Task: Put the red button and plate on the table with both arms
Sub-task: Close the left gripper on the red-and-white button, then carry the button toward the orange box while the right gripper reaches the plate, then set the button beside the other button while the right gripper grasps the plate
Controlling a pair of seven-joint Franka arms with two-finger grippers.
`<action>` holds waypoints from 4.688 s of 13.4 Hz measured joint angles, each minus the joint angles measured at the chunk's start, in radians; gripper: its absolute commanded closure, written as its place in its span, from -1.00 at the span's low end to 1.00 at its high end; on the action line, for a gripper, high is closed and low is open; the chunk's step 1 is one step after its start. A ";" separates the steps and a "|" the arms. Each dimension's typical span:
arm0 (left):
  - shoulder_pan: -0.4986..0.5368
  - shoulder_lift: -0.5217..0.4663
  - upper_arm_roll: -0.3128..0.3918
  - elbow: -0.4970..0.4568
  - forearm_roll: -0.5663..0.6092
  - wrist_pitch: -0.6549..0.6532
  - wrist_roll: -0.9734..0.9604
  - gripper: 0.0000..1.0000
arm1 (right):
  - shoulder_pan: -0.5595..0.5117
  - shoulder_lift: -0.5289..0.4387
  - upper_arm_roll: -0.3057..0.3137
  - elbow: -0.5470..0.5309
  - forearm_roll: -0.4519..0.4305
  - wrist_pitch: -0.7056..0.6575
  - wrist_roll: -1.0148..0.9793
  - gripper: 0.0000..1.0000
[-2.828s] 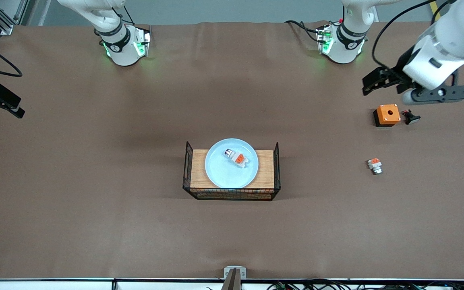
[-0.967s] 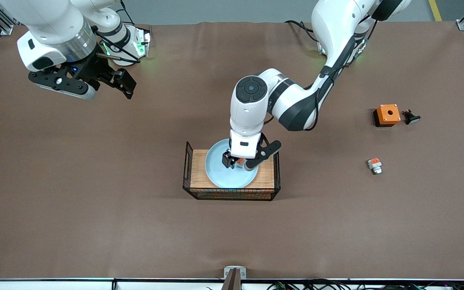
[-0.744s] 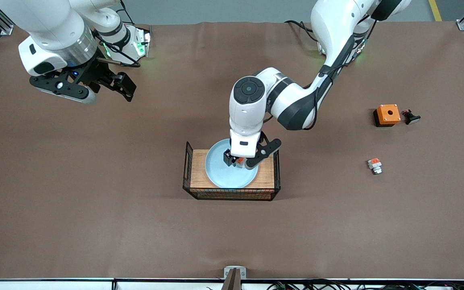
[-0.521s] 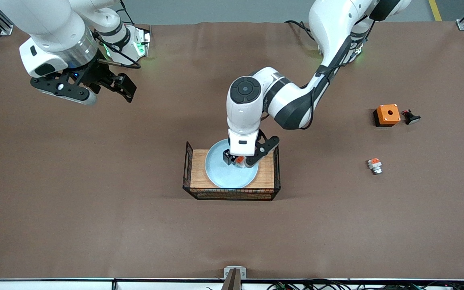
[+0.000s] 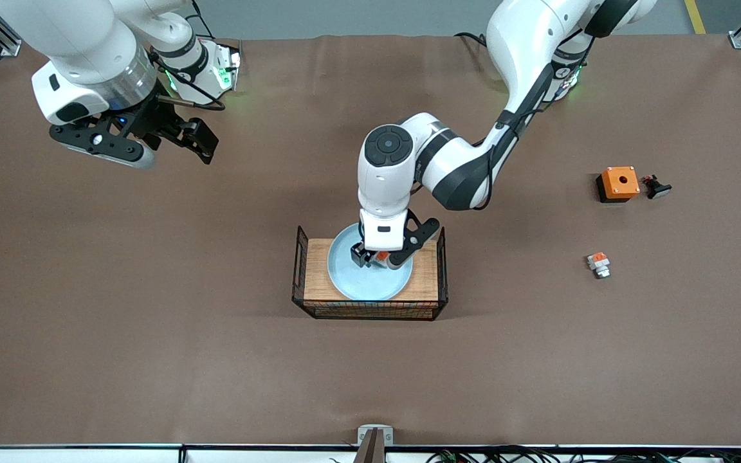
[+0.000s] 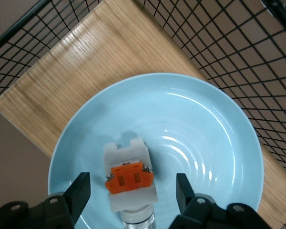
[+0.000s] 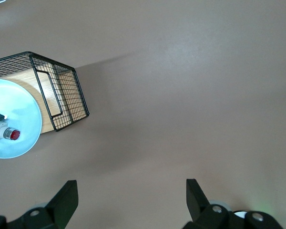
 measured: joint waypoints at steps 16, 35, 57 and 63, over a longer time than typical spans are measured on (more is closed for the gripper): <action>0.010 -0.097 0.054 0.050 0.000 -0.102 0.042 1.00 | 0.073 0.036 0.003 0.000 0.000 0.041 0.151 -1.00; 0.651 -0.391 0.059 -0.303 -0.153 -0.346 1.044 0.98 | 0.335 0.476 -0.008 0.083 -0.001 0.476 1.252 -0.84; 0.959 -0.138 0.066 -0.602 -0.110 0.180 1.567 0.42 | 0.337 0.616 -0.014 0.180 -0.034 0.487 1.263 0.58; 0.959 -0.148 0.065 -0.603 -0.099 0.159 1.567 -0.99 | 0.339 0.616 -0.014 0.181 -0.035 0.498 1.261 0.91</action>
